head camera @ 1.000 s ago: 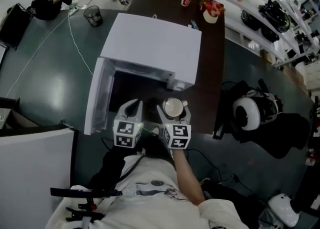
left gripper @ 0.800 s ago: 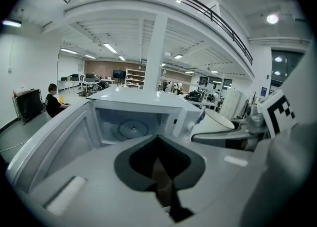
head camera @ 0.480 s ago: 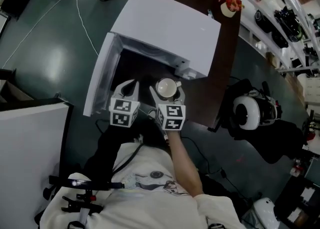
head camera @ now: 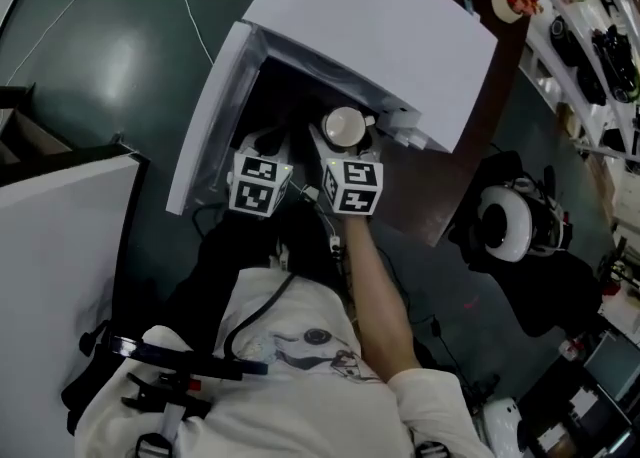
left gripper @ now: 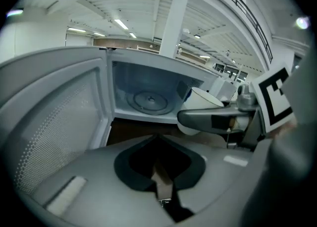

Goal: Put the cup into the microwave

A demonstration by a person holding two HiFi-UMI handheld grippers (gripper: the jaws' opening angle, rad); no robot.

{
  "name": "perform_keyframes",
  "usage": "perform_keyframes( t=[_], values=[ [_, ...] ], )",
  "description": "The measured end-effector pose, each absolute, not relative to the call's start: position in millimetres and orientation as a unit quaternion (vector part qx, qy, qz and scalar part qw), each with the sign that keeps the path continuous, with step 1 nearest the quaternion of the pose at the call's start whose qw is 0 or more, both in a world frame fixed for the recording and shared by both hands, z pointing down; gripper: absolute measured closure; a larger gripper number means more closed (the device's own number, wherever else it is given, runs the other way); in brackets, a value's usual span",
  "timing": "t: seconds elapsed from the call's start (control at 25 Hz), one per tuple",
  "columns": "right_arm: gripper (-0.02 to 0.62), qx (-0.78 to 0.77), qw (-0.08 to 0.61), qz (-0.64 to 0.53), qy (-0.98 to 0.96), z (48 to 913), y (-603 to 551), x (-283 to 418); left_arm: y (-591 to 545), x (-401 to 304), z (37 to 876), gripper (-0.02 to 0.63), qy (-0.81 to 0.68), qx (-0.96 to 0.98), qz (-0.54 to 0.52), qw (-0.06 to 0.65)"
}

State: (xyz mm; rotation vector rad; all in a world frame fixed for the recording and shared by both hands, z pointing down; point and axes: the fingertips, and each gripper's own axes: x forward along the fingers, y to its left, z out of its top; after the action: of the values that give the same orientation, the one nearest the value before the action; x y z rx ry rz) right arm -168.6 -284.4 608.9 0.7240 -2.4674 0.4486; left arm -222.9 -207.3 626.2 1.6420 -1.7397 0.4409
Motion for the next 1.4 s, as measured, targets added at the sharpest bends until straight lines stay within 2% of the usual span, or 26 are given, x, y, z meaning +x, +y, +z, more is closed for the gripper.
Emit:
perform_keyframes(
  t=[0.6,1.4],
  values=[
    [0.183,0.275,0.253,0.149,-0.916,646,-363,-231,-231,-231,654,0.606,-0.652,0.624,0.188,0.387],
    [0.183,0.32,0.212,0.134,-0.914,651,-426,-254,-225,-204,656,0.606,-0.618,0.649,0.198,0.396]
  ],
)
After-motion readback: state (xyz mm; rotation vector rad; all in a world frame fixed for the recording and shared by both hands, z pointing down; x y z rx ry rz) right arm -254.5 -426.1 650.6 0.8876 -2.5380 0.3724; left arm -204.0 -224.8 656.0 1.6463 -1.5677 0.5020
